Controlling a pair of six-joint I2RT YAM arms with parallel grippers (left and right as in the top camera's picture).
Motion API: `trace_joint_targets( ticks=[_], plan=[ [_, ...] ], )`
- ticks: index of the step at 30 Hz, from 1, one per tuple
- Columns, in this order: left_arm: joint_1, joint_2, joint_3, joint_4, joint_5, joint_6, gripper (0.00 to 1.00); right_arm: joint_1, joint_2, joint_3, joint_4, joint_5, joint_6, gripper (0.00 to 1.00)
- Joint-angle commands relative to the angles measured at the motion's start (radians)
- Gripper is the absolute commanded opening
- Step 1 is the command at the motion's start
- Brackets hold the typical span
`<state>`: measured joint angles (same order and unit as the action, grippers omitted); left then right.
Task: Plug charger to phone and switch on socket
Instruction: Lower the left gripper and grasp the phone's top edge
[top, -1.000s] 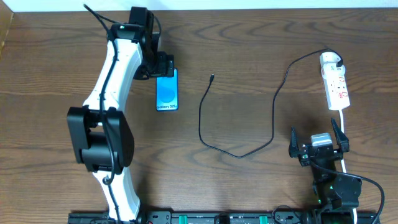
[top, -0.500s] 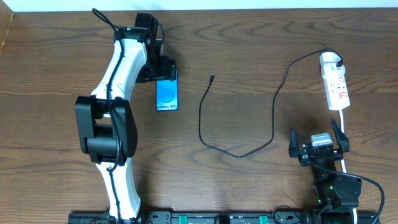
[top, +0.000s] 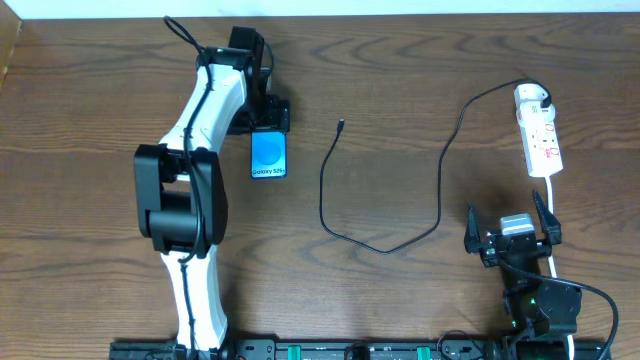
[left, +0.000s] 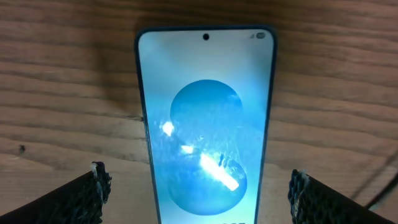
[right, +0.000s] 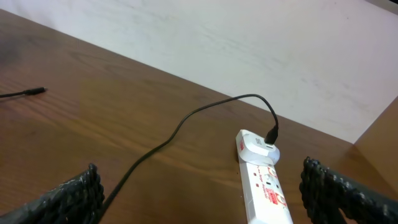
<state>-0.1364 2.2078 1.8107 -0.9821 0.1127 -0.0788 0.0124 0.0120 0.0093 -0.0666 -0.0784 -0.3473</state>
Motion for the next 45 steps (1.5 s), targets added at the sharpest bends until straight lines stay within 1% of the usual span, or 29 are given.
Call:
trace_joint_targets(
  ticks=[1,7,9,18,26,33,40,45],
  plan=[
    [-0.001,0.043,-0.008,0.001,-0.013,-0.010,0.93,0.002,-0.005,-0.004,-0.001,-0.003,0.010,0.99],
    [-0.001,0.061,-0.008,0.011,-0.013,-0.010,0.93,0.002,-0.005,-0.004,-0.001,-0.003,0.010,0.99],
    [-0.001,0.066,-0.017,0.024,-0.013,-0.032,0.93,0.002,-0.005,-0.004,-0.001,-0.003,0.010,0.99],
    [-0.002,0.102,-0.029,0.037,-0.013,-0.048,0.93,0.002,-0.005,-0.004,-0.001,-0.003,0.010,0.99],
    [-0.029,0.110,-0.097,0.079,-0.013,-0.058,0.93,0.002,-0.005,-0.004,-0.001,-0.003,0.010,0.99],
    [-0.050,0.110,-0.101,0.083,-0.013,-0.058,0.93,0.002,-0.005,-0.004,-0.001,-0.003,0.010,0.99],
    [-0.050,0.110,-0.101,0.063,-0.021,-0.122,0.93,0.002,-0.005,-0.004,-0.001,-0.003,0.010,0.99],
    [-0.050,0.110,-0.101,0.053,-0.021,-0.126,0.92,0.002,-0.005,-0.004,-0.001,-0.003,0.010,0.99]
  ],
)
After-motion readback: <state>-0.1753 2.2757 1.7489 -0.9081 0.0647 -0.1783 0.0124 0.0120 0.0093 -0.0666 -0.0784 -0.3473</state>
